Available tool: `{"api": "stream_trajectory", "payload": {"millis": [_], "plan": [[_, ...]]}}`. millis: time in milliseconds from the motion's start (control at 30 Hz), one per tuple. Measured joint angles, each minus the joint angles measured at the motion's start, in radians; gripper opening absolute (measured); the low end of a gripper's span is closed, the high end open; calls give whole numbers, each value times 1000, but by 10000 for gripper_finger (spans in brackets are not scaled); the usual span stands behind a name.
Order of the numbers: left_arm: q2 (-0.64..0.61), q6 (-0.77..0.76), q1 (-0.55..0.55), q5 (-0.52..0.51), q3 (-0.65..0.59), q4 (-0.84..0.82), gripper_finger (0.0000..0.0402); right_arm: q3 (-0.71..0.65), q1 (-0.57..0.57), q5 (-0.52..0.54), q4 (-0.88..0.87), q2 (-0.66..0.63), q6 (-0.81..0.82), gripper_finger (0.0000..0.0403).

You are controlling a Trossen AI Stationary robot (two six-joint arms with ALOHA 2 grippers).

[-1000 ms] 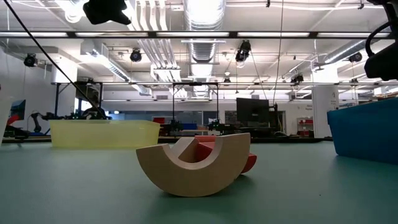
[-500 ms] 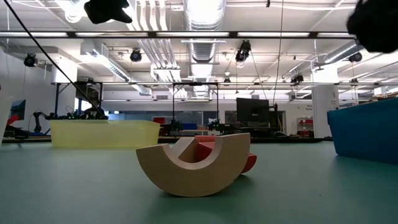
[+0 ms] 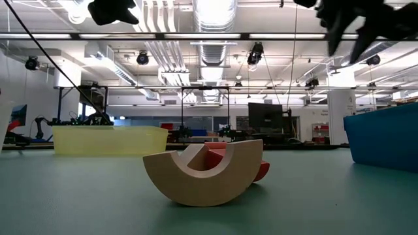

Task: Sort & place blocks by color
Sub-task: Put the light brown block into the yellow bin

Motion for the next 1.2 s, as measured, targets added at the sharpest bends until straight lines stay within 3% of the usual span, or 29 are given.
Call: {"api": "stream_trajectory", "payload": {"millis": [267, 633, 767, 1067, 1200], "plan": [[0, -45, 0, 0, 0, 0, 177, 64, -118, 20, 56, 1, -194, 130], [0, -50, 0, 0, 0, 0, 177, 226, -132, 10, 106, 142, -388, 119], [-5, -92, 0, 5, 0, 0, 177, 337, -132, 0, 106, 236, -562, 118], [-46, -123, -1, 57, 46, 0, 177, 566, -121, -157, 110, 419, -1060, 119], [-71, -123, -1, 61, 64, 0, 177, 625, -92, -176, 113, 480, -1231, 118]]}}
